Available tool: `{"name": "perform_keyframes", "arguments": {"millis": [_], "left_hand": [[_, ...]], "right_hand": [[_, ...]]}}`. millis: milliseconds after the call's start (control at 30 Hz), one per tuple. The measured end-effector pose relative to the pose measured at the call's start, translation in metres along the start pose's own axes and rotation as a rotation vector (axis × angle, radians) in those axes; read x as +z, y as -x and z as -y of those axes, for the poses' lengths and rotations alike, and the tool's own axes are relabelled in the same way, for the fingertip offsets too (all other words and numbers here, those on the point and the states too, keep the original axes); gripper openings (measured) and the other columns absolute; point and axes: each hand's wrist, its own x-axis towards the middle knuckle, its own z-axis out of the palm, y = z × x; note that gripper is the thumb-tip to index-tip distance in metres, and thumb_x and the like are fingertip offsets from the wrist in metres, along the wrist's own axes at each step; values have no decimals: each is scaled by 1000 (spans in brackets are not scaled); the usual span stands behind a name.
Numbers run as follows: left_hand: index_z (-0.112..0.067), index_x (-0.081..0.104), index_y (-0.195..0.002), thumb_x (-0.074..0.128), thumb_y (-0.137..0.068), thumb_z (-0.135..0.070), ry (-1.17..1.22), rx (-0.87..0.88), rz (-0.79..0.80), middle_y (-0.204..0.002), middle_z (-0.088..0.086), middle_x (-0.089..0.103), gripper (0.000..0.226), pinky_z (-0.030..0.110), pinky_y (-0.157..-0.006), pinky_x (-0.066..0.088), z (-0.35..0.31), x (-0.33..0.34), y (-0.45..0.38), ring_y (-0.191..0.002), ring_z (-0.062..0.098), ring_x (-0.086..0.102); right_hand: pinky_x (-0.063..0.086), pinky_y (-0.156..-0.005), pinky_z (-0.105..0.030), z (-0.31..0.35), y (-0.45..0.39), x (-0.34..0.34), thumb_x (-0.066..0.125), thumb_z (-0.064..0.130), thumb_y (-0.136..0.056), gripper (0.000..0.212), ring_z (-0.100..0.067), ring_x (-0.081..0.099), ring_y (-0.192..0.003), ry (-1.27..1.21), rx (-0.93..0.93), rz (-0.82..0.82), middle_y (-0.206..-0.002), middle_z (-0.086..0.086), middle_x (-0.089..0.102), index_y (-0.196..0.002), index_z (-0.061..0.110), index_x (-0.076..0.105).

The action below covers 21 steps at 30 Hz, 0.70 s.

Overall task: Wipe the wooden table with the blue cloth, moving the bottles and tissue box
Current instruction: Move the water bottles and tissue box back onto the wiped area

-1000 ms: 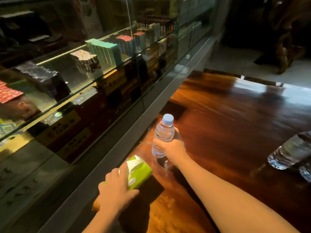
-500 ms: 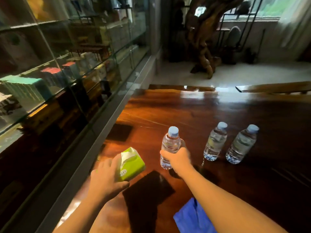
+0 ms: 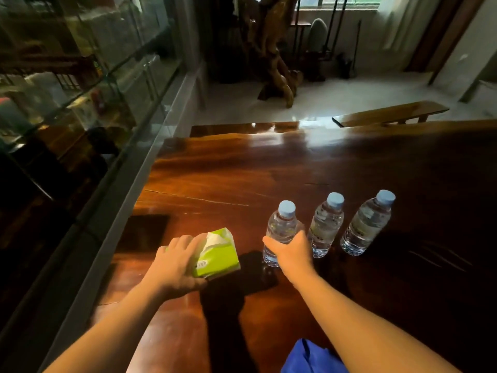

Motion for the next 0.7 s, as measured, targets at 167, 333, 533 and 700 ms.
{"name": "perform_keyframes", "arguments": {"millis": [167,333,533,700], "left_hand": [[-33,14,-148,66,-62,-59,-45,50,48,-137,-2,39,104,42,-98,36,9,6,-27,-124,24,38],[-34,13,-148,60,-58,-61,-29,82,82,-138,-3,37,106,41,-100,32,12,16,-44,-126,23,36],[-35,15,-147,59,-54,-64,-45,143,88,-137,-3,38,106,43,-98,32,14,30,-63,-124,24,37],[-36,13,-147,58,-54,-65,-56,160,117,-137,-2,38,108,44,-99,32,11,39,-80,-125,24,37]], "right_hand": [[53,-83,-38,-6,-14,6,84,33,-56,69,-18,64,-93,-23,1,-35,-97,10,62,-112,33,44],[53,-88,-45,-9,-21,9,83,37,-55,73,-21,63,-96,-20,21,-36,-103,5,64,-118,26,47],[54,-88,-44,-12,-22,13,82,38,-55,70,-18,64,-95,-13,28,-11,-100,10,63,-114,33,45],[53,-90,-46,-13,-20,13,79,45,-49,80,-20,64,-98,-16,42,1,-105,7,65,-119,34,43]]}}
